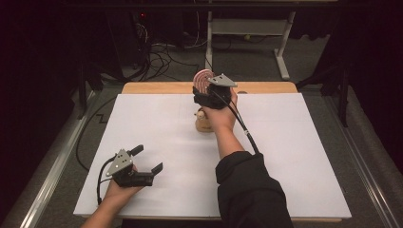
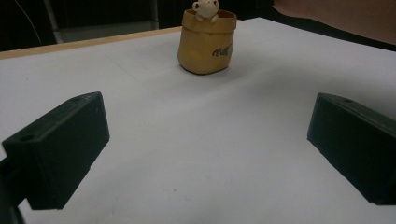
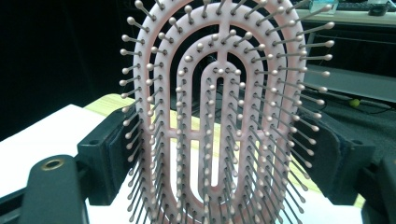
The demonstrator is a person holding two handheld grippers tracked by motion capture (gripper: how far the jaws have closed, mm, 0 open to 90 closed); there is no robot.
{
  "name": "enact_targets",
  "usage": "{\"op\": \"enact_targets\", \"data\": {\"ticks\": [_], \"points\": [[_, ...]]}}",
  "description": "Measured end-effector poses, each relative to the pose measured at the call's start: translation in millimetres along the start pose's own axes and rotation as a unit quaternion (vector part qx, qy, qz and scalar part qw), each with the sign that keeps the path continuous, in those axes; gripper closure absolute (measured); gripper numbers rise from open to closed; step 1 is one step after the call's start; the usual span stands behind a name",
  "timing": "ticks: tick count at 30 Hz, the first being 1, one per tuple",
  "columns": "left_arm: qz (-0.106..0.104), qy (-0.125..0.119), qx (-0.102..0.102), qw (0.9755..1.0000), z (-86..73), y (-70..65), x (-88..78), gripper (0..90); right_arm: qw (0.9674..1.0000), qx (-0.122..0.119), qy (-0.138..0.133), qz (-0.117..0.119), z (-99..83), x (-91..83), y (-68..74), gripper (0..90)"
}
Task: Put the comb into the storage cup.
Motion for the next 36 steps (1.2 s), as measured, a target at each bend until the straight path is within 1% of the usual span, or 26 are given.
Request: {"op": "enact_targets", "data": {"ticks": [4, 11, 23, 36], "points": [[0.000, 0.002, 0.000, 1.0000, -0.6, 0.3, -0.6, 0.0, 1.0000, 0.004, 0.000, 0.000, -0.4, 2.5, -1.0, 19.9], [0.001, 0.003, -0.001, 1.0000, -0.9, 0.7, -1.0, 0.0, 0.9998, 0.019, 0.002, 0.000, -2.0, 7.0, -5.7, 19.8], [0.001, -0.001, -0.002, 1.0000, 0.3, 1.4, -2.1, 0.0, 0.9999, 0.013, 0.010, -0.005, -2.0, 16.7, -2.8, 19.8], [0.001, -0.001, -0.003, 1.0000, -0.2, 1.8, -2.0, 0.0, 0.9997, 0.018, 0.012, -0.007, -3.5, 23.4, -3.5, 19.7]]}}
Point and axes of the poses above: each handheld gripper's, and its own axes: x roughly forward along the jaws, z roughly out of its top, y roughly to its left, the point moved 9 cm from there along x, roughly forward along the jaws, and after that the axes turned 14 degrees about -x, right-handed, at the moved point
